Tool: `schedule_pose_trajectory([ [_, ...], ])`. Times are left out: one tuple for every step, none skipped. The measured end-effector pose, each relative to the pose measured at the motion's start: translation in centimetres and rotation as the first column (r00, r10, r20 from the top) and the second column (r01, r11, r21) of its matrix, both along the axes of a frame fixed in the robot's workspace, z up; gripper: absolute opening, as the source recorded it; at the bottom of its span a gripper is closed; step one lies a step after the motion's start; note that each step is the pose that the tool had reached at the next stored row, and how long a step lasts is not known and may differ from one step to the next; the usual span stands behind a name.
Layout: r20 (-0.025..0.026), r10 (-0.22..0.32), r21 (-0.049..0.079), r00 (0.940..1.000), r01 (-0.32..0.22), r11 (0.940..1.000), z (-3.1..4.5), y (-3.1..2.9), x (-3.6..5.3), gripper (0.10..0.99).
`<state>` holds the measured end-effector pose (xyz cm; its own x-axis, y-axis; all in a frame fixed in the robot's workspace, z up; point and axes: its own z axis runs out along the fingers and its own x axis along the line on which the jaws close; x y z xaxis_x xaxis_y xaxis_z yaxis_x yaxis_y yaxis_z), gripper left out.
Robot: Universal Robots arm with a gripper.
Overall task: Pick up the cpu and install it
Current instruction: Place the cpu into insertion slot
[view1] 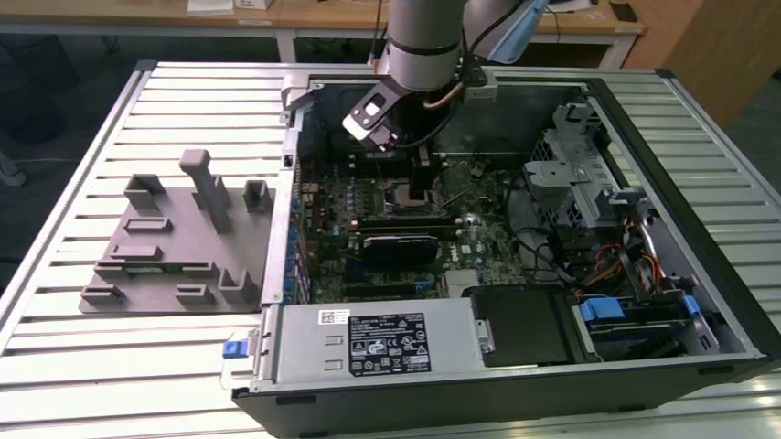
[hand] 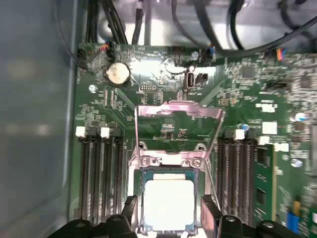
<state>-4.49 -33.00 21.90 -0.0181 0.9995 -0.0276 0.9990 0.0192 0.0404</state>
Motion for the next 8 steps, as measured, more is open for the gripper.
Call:
schedule_pose_trajectory([
  [0.0001,0.000,0.000,1.0000,0.000,1.0000,0.09,0.00,0.00,0.612],
  [0.0001,0.000,0.000,1.0000,0.000,1.0000,0.16,0.00,0.00,0.612],
  [0.0003,0.000,0.001,1.0000,0.000,1.0000,0.09,0.01,0.00,0.612],
  [0.0001,0.000,0.000,1.0000,0.000,1.0000,-0.02,0.00,0.00,0.612],
  [0.0000,0.000,0.000,1.0000,0.000,1.0000,-0.28,0.00,0.00,0.612],
  [0.0000,0.000,0.000,1.0000,0.000,1.0000,-0.42,0.00,0.00,0.612],
  [0.0001,-0.001,0.000,1.0000,0.001,1.0000,-0.51,0.00,-0.01,0.612],
  [0.0000,-0.001,0.000,1.0000,0.001,1.0000,-0.52,-0.01,-0.01,0.612],
])
